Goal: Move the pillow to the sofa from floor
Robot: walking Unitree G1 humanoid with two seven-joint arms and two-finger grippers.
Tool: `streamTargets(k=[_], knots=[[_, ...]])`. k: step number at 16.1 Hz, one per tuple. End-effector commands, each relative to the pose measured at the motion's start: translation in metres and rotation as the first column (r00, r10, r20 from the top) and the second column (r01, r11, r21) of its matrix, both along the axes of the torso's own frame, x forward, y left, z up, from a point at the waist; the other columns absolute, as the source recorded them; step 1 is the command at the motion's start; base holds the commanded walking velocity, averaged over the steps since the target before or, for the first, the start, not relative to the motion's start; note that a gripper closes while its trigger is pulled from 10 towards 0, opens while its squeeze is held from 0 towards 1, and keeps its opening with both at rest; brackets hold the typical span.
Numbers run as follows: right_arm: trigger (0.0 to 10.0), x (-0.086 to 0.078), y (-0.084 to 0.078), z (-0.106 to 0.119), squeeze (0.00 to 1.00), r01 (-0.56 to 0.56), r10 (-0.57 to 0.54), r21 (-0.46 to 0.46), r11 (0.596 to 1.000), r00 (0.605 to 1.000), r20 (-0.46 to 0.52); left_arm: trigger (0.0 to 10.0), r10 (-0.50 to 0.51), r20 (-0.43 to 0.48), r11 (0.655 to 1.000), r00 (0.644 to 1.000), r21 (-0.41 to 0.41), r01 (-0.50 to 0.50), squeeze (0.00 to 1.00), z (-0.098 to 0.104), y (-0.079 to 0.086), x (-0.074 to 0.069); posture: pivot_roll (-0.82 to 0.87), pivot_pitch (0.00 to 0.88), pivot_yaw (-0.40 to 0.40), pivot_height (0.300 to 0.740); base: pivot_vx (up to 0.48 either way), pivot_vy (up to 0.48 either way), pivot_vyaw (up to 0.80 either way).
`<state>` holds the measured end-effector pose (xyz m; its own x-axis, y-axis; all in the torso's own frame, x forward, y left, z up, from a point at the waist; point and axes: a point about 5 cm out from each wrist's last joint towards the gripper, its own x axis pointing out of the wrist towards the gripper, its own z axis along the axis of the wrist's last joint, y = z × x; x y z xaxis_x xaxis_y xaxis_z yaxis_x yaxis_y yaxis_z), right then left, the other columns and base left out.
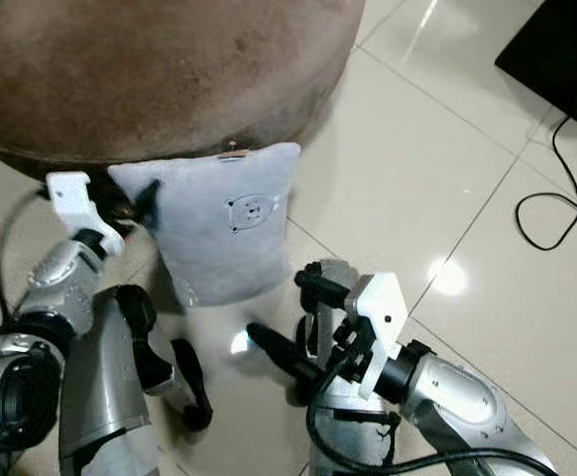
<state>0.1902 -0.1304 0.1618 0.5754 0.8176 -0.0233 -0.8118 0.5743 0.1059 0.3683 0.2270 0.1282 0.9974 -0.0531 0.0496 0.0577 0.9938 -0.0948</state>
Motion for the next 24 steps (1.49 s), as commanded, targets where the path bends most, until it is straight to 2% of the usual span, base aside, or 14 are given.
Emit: streamTargets(k=[1,2,5,8,9,10,11,13,14,15,16,24], knots=[[10.0,-0.008,0.004,0.0,0.0,-0.018,0.018,0.01,1.0,1.0,-0.024,10.0,0.092,-0.002,0.995,0.996,0.026,-0.092,1.0,-0.004,0.012,-0.005,-0.27,0.507,-0.028,0.496,0.0,0.0,0.0],[10.0,-0.009,0.005,0.001,0.0,-0.019,0.02,0.012,1.0,0.999,-0.025,10.0,0.121,0.014,0.992,0.993,0.023,-0.122,1.0,-0.001,0.015,-0.004,-0.27,0.51,-0.023,0.496,0.0,0.0,0.0],[10.0,-0.01,0.007,0.003,0.0,-0.016,0.016,0.01,1.0,1.0,-0.025,10.0,0.2,0.033,0.978,0.979,-0.069,-0.198,1.0,0.0,0.03,-0.009,-0.3,0.508,-0.022,0.496,0.0,0.0,0.0],[10.0,-0.016,0.003,0.013,0.0,-0.012,0.012,-0.004,1.0,1.0,-0.014,10.0,0.142,-0.055,0.972,0.988,-0.183,-0.15,1.0,-0.014,0.026,-0.011,-0.38,0.491,-0.049,0.496,0.0,0.0,0.0],[10.0,-0.018,0.0,0.016,0.0,-0.008,0.008,-0.016,1.0,1.0,-0.008,10.0,0.117,-0.076,0.963,0.99,-0.234,-0.132,0.67,-0.017,0.023,-0.01,-0.38,0.491,-0.049,0.496,0.0,0.0,0.0],[10.0,-0.02,-0.004,0.018,0.0,-0.006,0.006,-0.04,0.999,1.0,-0.004,10.0,0.094,-0.091,0.954,0.991,-0.278,-0.116,0.0,-0.017,0.019,-0.008,-0.42,0.487,-0.057,0.496,0.0,0.0,0.0],[10.0,-0.022,-0.007,0.021,0.0,-0.008,0.008,-0.059,0.998,1.0,0.002,10.0,0.082,-0.098,0.951,0.992,-0.291,-0.108,0.0,-0.017,0.016,-0.006,-0.42,0.487,-0.057,0.496,0.0,0.0,0.0],[10.0,-0.028,-0.01,0.028,0.0,0.002,-0.002,-0.068,0.998,1.0,0.01,10.0,0.025,-0.123,0.966,0.992,-0.252,-0.056,0.0,-0.019,0.008,-0.005,-0.45,0.488,-0.079,0.496,0.0,0.0,0.0],[10.0,-0.029,-0.01,0.031,0.0,0.008,-0.008,-0.067,0.998,1.0,0.009,10.0,-0.014,-0.141,0.971,0.99,-0.239,-0.021,0.0,-0.023,0.002,-0.005,-0.45,0.488,-0.079,0.496,0.0,0.0,0.0],[10.0,-0.029,-0.008,0.031,0.0,0.013,-0.012,-0.061,0.998,1.0,0.008,10.0,-0.099,-0.139,0.964,0.985,-0.257,0.061,0.0,-0.026,-0.008,-0.005,-0.44,0.499,-0.072,0.496,0.0,0.0,0.0],[10.0,-0.029,-0.008,0.032,0.0,0.013,-0.013,-0.06,0.998,1.0,0.008,10.0,-0.119,-0.136,0.961,0.983,-0.263,0.08,0.0,-0.026,-0.011,-0.005,-0.44,0.499,-0.072,0.496,0.0,0.0,0.0],[10.0,-0.036,-0.005,0.033,0.0,0.014,-0.014,-0.06,0.998,1.0,-0.005,10.0,-0.139,-0.132,0.958,0.981,-0.27,0.099,0.0,-0.028,-0.009,-0.008,-0.42,0.491,-0.07,0.496,0.0,0.0,0.0]])
